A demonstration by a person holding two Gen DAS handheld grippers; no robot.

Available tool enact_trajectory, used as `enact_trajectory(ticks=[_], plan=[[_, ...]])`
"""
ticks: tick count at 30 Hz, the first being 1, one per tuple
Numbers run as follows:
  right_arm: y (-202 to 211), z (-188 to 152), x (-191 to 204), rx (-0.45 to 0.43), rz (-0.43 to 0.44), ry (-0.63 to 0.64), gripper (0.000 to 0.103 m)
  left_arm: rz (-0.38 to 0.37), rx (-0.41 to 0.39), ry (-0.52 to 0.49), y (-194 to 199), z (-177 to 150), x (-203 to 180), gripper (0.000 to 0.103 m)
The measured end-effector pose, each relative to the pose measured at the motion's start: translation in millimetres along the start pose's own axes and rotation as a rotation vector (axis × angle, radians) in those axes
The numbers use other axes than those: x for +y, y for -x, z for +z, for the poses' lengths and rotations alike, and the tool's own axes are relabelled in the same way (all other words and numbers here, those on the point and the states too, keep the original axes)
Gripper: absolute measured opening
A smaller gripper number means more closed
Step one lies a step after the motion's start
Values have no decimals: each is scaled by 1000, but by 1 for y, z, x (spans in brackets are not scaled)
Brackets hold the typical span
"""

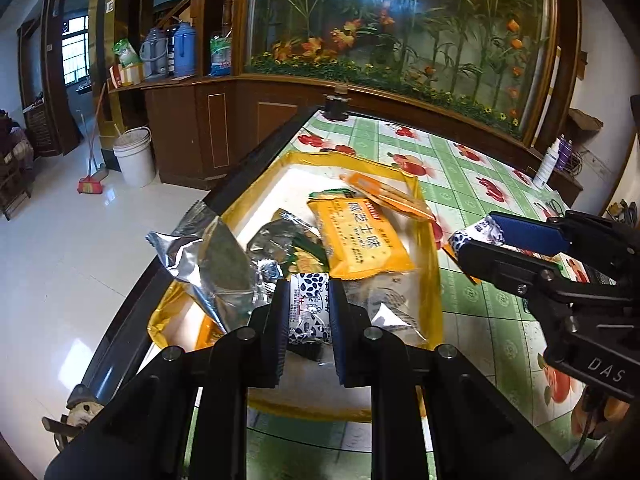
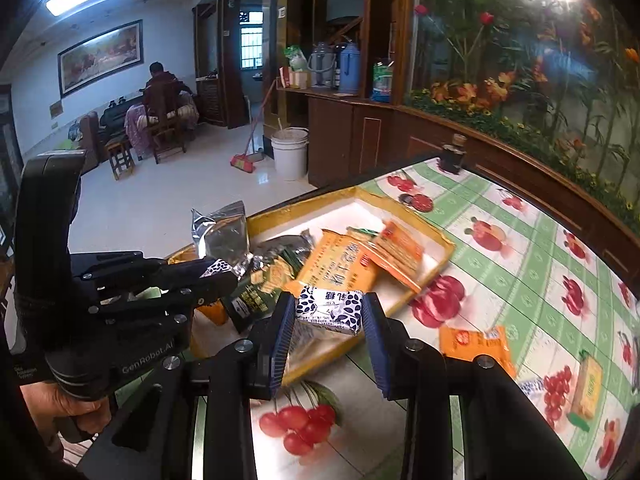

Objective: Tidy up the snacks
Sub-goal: 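Carry both milk candies over the foam box, then open both grippers to drop the candies into the box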

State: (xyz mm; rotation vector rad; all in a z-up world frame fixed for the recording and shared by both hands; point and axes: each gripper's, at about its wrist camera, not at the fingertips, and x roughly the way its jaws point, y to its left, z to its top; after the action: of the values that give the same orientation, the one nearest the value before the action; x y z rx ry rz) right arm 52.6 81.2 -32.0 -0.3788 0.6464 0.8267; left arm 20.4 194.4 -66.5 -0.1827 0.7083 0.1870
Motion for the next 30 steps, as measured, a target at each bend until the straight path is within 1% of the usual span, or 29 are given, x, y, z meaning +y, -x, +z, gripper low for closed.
enact_trajectory(ticks=[5, 9, 13, 18, 19, 20, 21, 22, 23, 24, 25, 26, 28, 30], plan=[[-28, 9, 0, 22, 52, -18, 35, 16, 7, 14, -7, 5, 10, 16], [-49, 11, -2, 46, 87, -48, 35, 17, 21, 16, -15, 7, 13, 16], [-64, 11, -7, 62, 103, -73, 35, 25, 40, -3, -26, 6, 9, 16], [-73, 12, -13, 68, 101, -87, 35, 34, 54, -7, -33, 6, 7, 16], [-74, 13, -14, 69, 100, -87, 38, 47, 51, -10, -32, 6, 7, 16], [-75, 13, -14, 72, 96, -87, 38, 68, 48, -16, -32, 6, 6, 19], [-75, 13, -15, 70, 96, -88, 38, 83, 44, -20, -31, 7, 6, 30], [-75, 13, -15, 67, 96, -90, 41, 103, 36, -23, -29, 7, 5, 41], [-74, 14, -15, 61, 95, -93, 44, 132, 26, -28, -27, 8, 5, 67], [-71, 14, -16, 55, 86, -95, 55, 150, 14, -31, -25, 8, 5, 87], [-69, 14, -16, 49, 75, -94, 68, 165, -5, -35, -21, 8, 4, 88], [-66, 15, -17, 39, 68, -96, 71, 176, -15, -39, -19, 9, 5, 88], [-58, 15, -19, 26, 54, -98, 70, 192, -23, -34, -15, 10, 5, 88], [-50, 14, -23, 15, 47, -107, 70, 187, -25, -25, -13, 11, 7, 88]])
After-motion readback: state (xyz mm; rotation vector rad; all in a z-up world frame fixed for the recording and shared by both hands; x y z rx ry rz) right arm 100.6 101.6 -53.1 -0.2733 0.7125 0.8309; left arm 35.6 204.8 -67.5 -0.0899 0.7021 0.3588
